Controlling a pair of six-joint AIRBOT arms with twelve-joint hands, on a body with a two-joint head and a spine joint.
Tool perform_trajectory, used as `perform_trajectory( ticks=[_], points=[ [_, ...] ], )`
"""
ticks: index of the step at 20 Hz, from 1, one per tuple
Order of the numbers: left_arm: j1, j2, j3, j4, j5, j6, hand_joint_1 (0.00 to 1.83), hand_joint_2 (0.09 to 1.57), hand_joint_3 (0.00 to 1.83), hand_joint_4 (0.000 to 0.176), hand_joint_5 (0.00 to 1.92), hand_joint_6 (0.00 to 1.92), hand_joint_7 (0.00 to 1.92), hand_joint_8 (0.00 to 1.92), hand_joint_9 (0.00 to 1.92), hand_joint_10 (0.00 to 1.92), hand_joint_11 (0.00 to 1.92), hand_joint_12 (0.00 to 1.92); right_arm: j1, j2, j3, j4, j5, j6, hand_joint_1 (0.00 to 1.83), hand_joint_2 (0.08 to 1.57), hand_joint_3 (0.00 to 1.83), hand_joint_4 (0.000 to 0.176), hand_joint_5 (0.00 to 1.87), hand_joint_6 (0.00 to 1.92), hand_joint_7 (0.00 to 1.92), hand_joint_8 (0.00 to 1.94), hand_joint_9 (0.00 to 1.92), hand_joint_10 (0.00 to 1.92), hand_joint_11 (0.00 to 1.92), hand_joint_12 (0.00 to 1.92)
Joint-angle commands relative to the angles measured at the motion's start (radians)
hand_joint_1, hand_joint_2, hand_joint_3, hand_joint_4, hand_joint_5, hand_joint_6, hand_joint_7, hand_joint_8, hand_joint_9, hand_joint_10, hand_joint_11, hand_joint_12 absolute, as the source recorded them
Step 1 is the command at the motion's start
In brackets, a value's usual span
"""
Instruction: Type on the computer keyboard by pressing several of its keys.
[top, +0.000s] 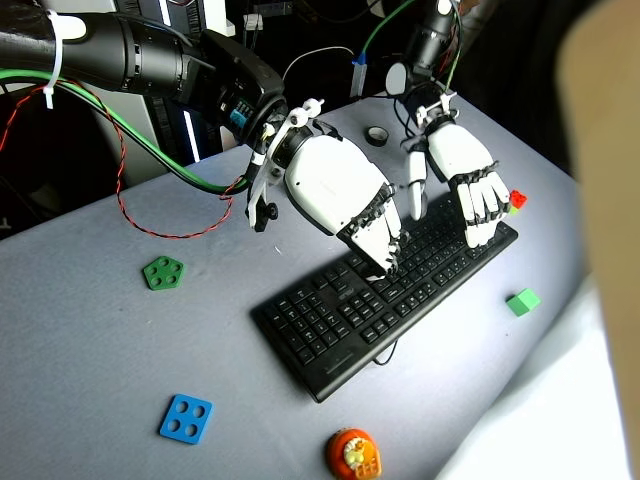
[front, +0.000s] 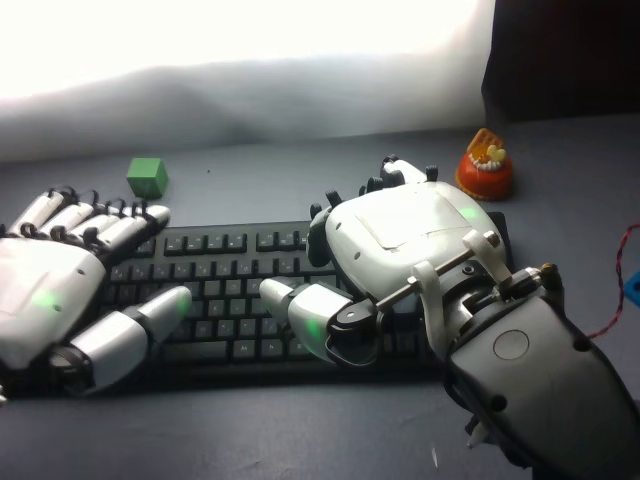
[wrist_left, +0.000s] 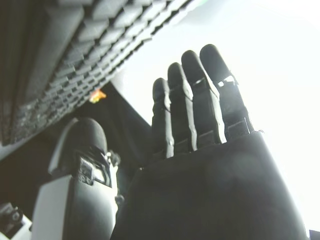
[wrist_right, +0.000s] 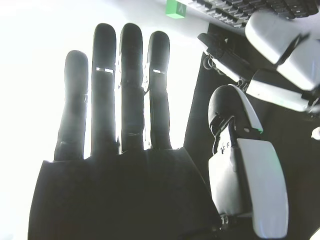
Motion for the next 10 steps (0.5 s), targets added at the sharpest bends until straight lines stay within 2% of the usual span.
perform_trajectory(
  ticks=[1,3,5,8,9,10],
  points=[
    [-0.007,0.019,-0.003,0.031,0.114,-0.003,0.05,1.36,0.01,0.022,0.37,0.05,0.42,0.02,0.22,0.57,0.00,1.34,0.009,0.004,-0.006,-0.094,0.042,0.005,0.13,1.26,0.00,0.000,0.66,0.43,0.83,0.00,0.51,0.78,0.09,1.63],
    [-0.007,0.038,-0.014,0.031,0.111,-0.003,0.04,1.37,0.01,0.023,0.36,0.04,0.42,0.02,0.22,0.56,0.00,1.34,0.008,0.004,-0.006,-0.094,0.042,0.005,0.13,1.26,0.00,0.000,0.66,0.44,0.83,0.00,0.52,0.78,0.10,1.62],
    [0.002,0.055,-0.020,0.031,0.102,-0.008,0.04,1.37,0.00,0.008,0.40,0.05,0.46,0.03,0.24,0.57,0.00,1.37,0.008,0.004,-0.007,-0.094,0.042,0.006,0.14,1.25,0.00,0.000,0.66,0.44,0.85,0.01,0.52,0.80,0.07,1.64],
    [0.007,0.085,-0.039,0.031,0.089,-0.010,0.07,1.37,0.00,0.000,0.43,0.06,0.49,0.03,0.25,0.58,0.00,1.39,0.007,0.004,-0.009,-0.094,0.042,0.005,0.14,1.25,0.00,0.000,0.66,0.45,0.87,0.02,0.53,0.87,0.09,1.66],
    [0.005,0.097,-0.048,0.031,0.080,-0.011,0.10,1.39,0.00,0.000,0.58,0.31,0.64,0.31,0.33,0.89,0.00,1.52,0.007,0.004,-0.009,-0.094,0.042,0.005,0.19,1.25,0.00,0.000,0.76,0.70,0.88,0.55,0.61,1.21,0.29,1.75],
    [0.001,0.108,-0.057,0.031,0.073,-0.011,0.10,1.39,0.00,0.000,0.58,0.31,0.64,0.31,0.33,0.89,0.00,1.52,0.006,0.004,-0.009,-0.094,0.042,0.005,0.19,1.25,0.00,0.000,0.76,0.70,0.88,0.55,0.61,1.21,0.29,1.75]
  ],
)
